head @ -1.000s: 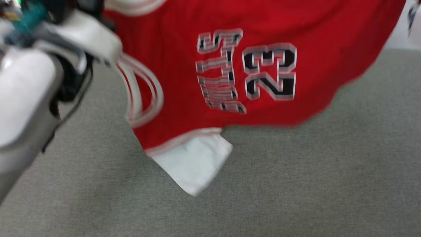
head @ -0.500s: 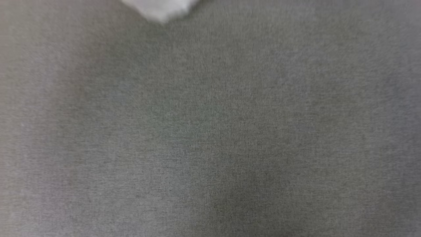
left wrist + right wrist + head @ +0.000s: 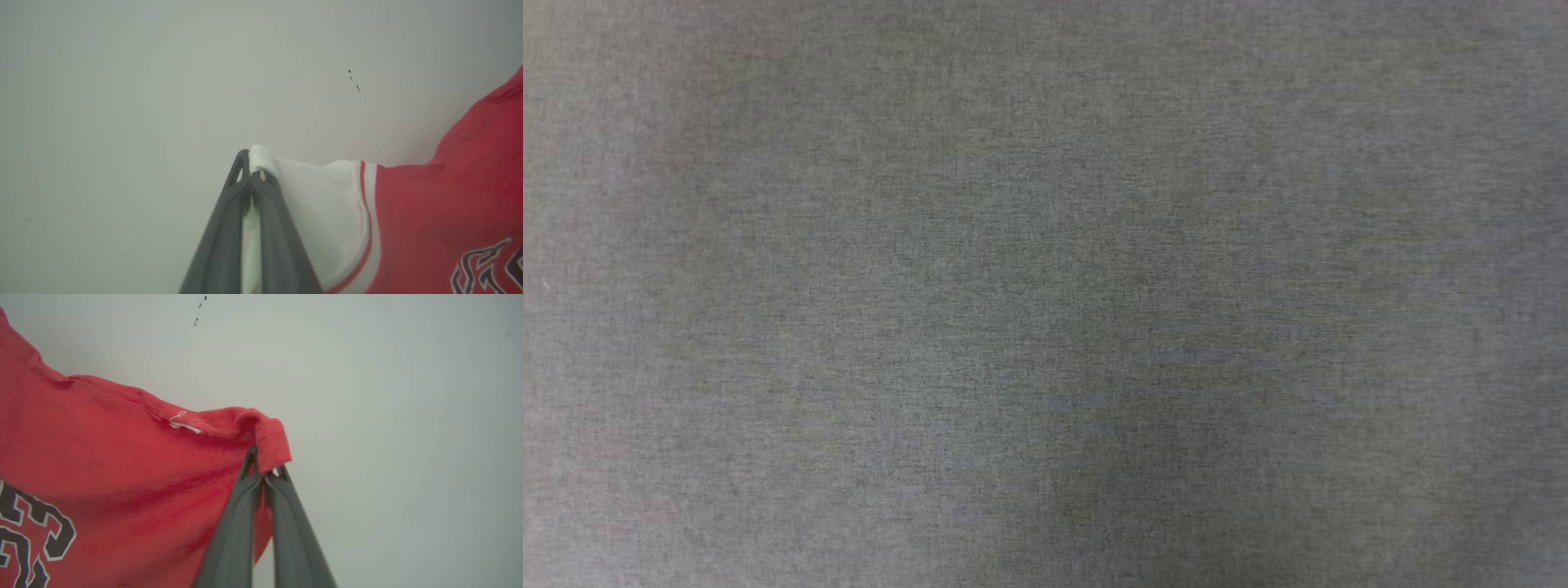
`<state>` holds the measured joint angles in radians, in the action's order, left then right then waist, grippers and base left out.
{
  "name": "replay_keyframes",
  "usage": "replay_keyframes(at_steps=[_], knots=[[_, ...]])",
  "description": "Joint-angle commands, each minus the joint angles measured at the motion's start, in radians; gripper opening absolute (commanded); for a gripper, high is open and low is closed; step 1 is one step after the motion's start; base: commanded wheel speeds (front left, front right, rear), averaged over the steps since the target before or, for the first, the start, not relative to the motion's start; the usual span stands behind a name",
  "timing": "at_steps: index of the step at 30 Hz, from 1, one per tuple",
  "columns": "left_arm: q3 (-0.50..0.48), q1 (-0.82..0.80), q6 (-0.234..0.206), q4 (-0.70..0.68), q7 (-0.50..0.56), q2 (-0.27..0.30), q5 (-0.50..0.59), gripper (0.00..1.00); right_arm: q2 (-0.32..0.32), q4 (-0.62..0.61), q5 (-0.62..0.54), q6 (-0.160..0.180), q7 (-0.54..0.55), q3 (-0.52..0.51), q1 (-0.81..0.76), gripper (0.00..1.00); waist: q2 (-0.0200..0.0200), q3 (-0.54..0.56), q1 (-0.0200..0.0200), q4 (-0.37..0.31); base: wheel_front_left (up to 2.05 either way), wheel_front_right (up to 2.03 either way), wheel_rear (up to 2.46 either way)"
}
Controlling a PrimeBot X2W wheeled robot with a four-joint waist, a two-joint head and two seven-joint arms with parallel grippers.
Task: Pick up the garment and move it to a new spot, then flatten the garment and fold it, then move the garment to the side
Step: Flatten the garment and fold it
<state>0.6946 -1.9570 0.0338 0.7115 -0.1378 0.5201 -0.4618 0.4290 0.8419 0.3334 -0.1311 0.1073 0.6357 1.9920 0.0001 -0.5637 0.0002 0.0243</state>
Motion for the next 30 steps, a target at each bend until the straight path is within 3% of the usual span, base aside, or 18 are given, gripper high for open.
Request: replay_keyframes(at_steps=[1,7,16,23,30], knots=[[0.001,0.015,0.003,0.013,-0.008,-0.01,-0.004,0.0,-0.011,0.026,0.012,0.001,-0.011,0.018,0.012,0.0,-0.0001,-0.011,-0.0002,0.006,0.0,0.0,0.0],[0.003,0.069,0.005,0.049,-0.036,-0.019,-0.029,0.0,-0.011,0.11,0.046,0.001,-0.049,0.087,-0.022,0.0,-0.0001,-0.047,-0.0002,0.018,0.0,0.0,0.0],[0.037,0.262,0.017,0.088,-0.079,-0.048,-0.063,0.0,-0.018,0.164,0.128,0.001,-0.119,0.195,-0.194,0.0,-0.0001,-0.058,-0.0002,0.03,0.0,0.0,0.0],[0.049,0.485,0.036,0.079,-0.122,-0.032,-0.091,0.0,-0.011,0.124,0.203,0.001,-0.186,0.299,-0.405,0.0,-0.0001,-0.014,-0.0002,0.021,0.0,0.0,0.0],[0.035,0.801,0.013,-0.038,-0.129,0.004,-0.107,0.0,0.05,0.025,0.286,0.001,-0.231,0.404,-0.644,0.0,-0.0001,0.09,-0.0002,0.02,0.0,0.0,0.0]])
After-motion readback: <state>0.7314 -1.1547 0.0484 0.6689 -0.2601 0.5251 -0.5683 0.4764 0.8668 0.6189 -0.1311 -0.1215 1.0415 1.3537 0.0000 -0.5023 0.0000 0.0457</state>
